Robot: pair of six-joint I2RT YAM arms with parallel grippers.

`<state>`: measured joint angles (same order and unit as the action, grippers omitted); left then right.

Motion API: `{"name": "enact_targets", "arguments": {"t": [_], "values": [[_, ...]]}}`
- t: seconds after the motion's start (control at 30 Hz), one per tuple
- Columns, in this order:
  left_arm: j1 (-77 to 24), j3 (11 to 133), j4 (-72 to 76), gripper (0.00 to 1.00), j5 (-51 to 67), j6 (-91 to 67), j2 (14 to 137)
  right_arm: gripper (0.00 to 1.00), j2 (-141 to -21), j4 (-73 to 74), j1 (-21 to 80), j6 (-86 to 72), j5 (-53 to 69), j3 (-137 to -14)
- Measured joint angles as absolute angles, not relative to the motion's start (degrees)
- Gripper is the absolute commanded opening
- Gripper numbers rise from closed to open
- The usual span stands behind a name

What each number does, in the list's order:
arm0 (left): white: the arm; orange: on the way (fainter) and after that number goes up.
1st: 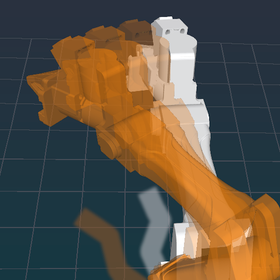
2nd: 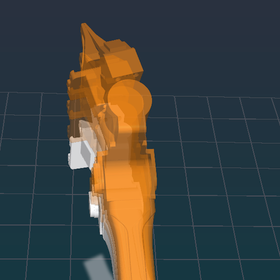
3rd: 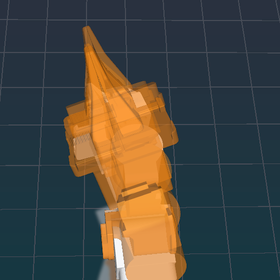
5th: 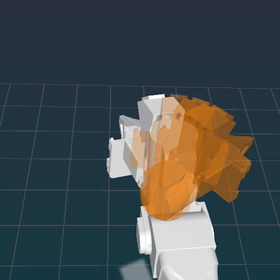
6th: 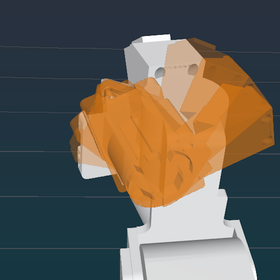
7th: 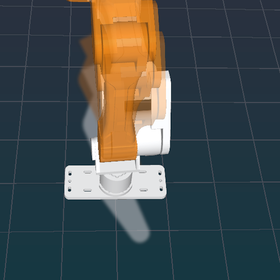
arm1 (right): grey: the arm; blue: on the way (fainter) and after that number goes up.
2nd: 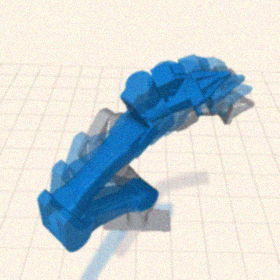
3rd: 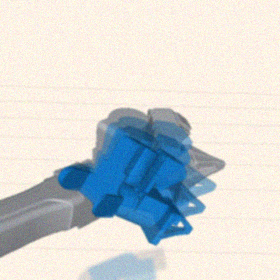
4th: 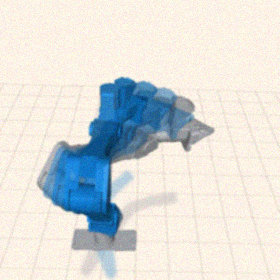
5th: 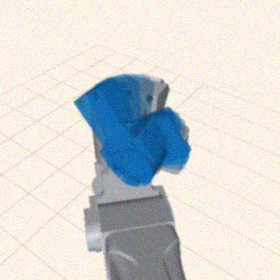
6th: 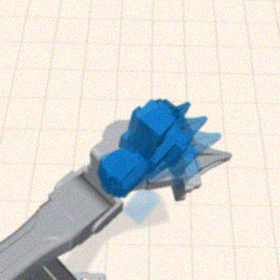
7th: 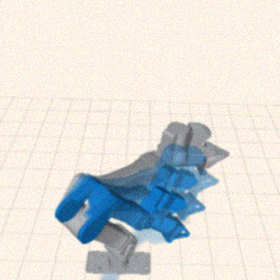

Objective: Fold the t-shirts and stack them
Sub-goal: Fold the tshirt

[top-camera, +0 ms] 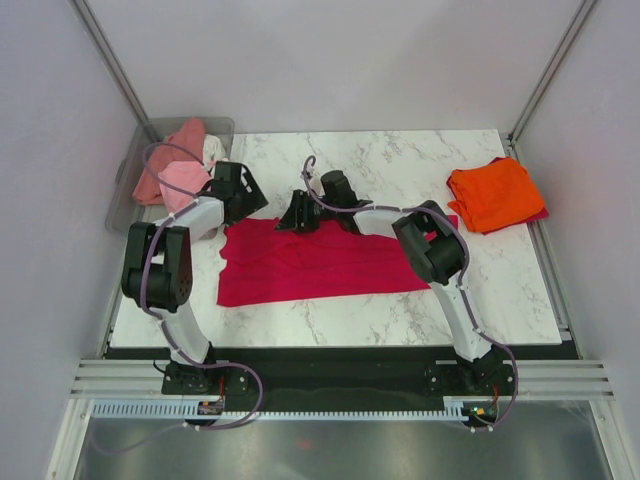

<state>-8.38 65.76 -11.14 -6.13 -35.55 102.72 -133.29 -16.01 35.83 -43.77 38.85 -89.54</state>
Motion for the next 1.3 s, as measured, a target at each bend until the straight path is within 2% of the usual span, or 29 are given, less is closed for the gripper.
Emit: {"name": "enact_targets", "arguments": {"t": [0.17, 0.23, 0.27, 0.3, 0.5, 0.77, 1.03, 1.13, 1.17, 1.23, 1.27, 1.3], "values": [[-8.4, 68.9, -13.8, 0.87, -4.3, -35.6, 105.3, 0.55, -136.8, -14.3, 35.8, -43.8, 38.7, -93.2], [-8.4, 69.2, -14.3, 0.86, -4.1, -35.6, 105.4, 0.47, -138.1, -13.5, 35.8, -43.7, 38.8, -94.5], [-8.4, 69.4, -14.6, 0.86, -4.1, -35.6, 105.6, 0.37, -138.5, -13.2, 35.8, -43.9, 38.7, -95.0], [-8.4, 69.5, -14.8, 0.86, -4.2, -35.6, 105.6, 0.32, -138.9, -12.9, 35.8, -43.8, 38.8, -95.4], [-8.4, 70.5, -16.2, 0.86, -4.3, -35.6, 106.3, 0.21, -139.1, -14.0, 35.8, -44.6, 39.2, -94.8], [-8.9, 70.7, -16.4, 0.84, -5.7, -35.5, 106.5, 0.20, -137.8, -17.2, 35.8, -45.1, 40.5, -90.2], [-13.3, 64.2, -11.2, 0.78, -12.8, -31.6, 103.3, 0.19, -137.4, -19.2, 35.8, -45.4, 40.8, -90.2], [-14.6, 64.2, -9.1, 0.69, -14.7, -29.8, 102.4, 0.19, -137.3, -19.3, 35.8, -45.4, 41.0, -90.2], [-14.9, 64.3, -8.6, 0.57, -15.0, -29.3, 102.2, 0.19, -137.3, -19.3, 35.8, -45.4, 41.0, -90.1], [-15.3, 64.4, -7.9, 0.49, -15.2, -28.3, 102.1, 0.19, -137.2, -19.4, 35.8, -45.4, 41.1, -90.0], [-15.4, 64.4, -7.8, 0.37, -15.2, -27.9, 102.2, 0.19, -137.2, -19.4, 35.8, -45.5, 41.1, -89.8], [-15.4, 64.4, -7.8, 0.31, -15.2, -27.9, 102.2, 0.19, -137.1, -19.6, 35.8, -45.5, 41.2, -89.6]]}}
